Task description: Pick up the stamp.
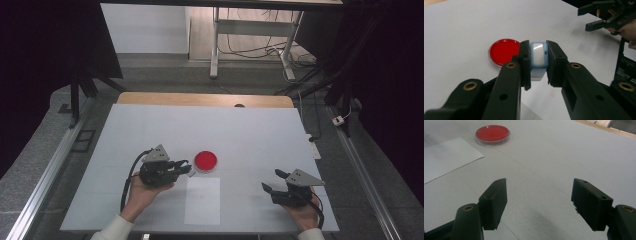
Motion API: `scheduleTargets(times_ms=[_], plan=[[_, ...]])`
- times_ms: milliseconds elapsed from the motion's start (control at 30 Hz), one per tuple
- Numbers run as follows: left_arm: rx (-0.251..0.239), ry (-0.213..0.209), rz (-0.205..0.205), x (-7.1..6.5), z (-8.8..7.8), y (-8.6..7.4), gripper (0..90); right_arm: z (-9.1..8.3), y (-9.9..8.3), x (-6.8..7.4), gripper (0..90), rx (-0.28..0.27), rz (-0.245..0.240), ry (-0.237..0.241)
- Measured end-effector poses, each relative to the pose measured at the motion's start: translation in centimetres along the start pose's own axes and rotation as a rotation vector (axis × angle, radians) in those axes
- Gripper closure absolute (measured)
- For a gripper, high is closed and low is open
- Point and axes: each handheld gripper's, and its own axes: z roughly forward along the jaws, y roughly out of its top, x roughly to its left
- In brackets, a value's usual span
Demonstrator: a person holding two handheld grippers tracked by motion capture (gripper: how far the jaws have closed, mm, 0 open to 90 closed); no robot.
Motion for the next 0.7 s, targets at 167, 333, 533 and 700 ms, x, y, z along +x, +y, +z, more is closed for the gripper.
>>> scheduleTargets(times_ms=[167, 333, 533, 700], plan=[[0.000, -0.009, -0.002, -0.6, 0.6, 0.1, 74.9, 0.0, 0.0, 0.1, 28.3, 0.000, -0.004, 0.002], [-0.011, -0.027, 0.002, -1.5, 1.2, 0.4, 74.9, 0.0, 0.0, 0.2, 28.3, 0.001, -0.012, 0.003], [-0.011, -0.041, 0.010, -2.5, 1.9, 0.6, 74.9, -0.1, 0.0, 0.2, 28.3, -0.008, -0.014, 0.002], [-0.004, -0.057, 0.023, -3.6, 2.7, 0.8, 74.9, -0.2, 0.0, 0.3, 28.4, -0.007, -0.018, -0.003]])
